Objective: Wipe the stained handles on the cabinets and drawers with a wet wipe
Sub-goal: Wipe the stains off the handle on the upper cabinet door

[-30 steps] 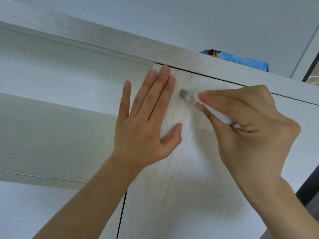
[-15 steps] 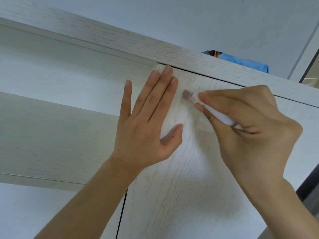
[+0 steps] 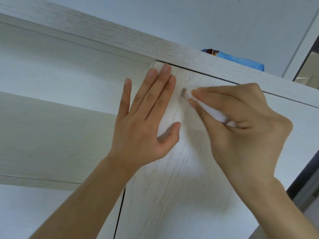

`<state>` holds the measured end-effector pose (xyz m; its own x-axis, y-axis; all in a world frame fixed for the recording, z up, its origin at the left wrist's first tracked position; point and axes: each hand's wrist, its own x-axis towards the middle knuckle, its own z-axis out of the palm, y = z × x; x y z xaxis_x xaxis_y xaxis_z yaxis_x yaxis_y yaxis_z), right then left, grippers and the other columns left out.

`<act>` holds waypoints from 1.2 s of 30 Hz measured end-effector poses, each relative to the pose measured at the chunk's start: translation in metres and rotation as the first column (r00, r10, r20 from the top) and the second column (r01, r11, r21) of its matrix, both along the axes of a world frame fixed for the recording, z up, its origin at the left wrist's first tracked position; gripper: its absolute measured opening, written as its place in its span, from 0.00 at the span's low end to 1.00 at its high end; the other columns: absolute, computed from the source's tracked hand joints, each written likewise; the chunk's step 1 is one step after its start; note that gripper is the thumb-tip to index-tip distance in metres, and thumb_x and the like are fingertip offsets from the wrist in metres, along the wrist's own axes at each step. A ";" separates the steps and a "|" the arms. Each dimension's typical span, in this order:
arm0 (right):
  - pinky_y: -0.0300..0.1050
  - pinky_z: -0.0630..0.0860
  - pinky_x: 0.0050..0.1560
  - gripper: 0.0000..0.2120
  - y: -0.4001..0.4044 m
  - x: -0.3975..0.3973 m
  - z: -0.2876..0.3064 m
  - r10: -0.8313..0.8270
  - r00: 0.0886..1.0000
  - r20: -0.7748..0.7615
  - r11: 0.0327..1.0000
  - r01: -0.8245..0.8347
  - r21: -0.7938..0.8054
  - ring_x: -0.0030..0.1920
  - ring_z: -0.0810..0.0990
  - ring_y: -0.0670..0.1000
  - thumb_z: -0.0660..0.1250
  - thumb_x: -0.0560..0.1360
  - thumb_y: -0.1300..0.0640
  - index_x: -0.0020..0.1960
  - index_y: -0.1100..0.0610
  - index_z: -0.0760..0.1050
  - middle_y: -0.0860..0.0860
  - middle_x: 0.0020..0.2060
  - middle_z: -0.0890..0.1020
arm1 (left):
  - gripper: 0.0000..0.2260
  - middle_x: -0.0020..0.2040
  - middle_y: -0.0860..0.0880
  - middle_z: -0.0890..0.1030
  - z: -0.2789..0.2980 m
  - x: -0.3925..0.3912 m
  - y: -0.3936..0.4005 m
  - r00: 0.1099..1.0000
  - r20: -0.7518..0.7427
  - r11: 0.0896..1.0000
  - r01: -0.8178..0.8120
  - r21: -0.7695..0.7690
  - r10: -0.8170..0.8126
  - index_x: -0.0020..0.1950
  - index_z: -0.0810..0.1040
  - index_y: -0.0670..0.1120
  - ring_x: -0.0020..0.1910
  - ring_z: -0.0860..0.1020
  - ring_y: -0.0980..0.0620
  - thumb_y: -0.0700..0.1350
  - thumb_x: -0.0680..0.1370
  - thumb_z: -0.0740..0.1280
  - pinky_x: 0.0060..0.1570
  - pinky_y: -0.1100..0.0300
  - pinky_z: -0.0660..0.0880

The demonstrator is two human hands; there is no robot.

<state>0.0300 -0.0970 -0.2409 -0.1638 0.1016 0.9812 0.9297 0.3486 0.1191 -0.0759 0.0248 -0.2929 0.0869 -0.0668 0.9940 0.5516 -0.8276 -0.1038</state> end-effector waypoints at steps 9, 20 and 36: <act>0.30 0.70 0.52 0.09 -0.003 0.005 -0.003 0.009 1.000 0.014 1.000 -0.009 -0.008 0.45 0.79 0.48 0.73 0.73 0.62 0.52 0.58 0.79 0.47 0.46 0.80 | 0.30 0.73 0.42 0.60 0.000 0.000 0.000 1.000 -0.002 1.000 -0.002 -0.004 0.002 0.73 0.60 0.36 0.74 0.58 0.45 0.50 0.77 0.63 0.73 0.40 0.52; 0.36 0.73 0.44 0.06 0.004 -0.003 0.002 -0.033 0.997 0.067 0.999 0.033 0.002 0.44 0.80 0.51 0.74 0.73 0.63 0.49 0.58 0.82 0.49 0.42 0.82 | 0.28 0.73 0.42 0.61 -0.001 0.000 0.000 1.000 0.013 1.000 0.016 0.000 -0.016 0.72 0.62 0.37 0.74 0.58 0.46 0.50 0.77 0.62 0.73 0.41 0.53; 0.41 0.71 0.47 0.10 0.011 0.003 0.010 -0.140 0.984 0.112 0.990 0.140 0.004 0.46 0.76 0.54 0.64 0.79 0.58 0.55 0.62 0.80 0.57 0.44 0.80 | 0.30 0.73 0.42 0.61 0.000 -0.001 0.001 1.000 -0.004 1.000 0.007 0.010 -0.007 0.72 0.61 0.36 0.74 0.59 0.44 0.49 0.74 0.63 0.72 0.39 0.55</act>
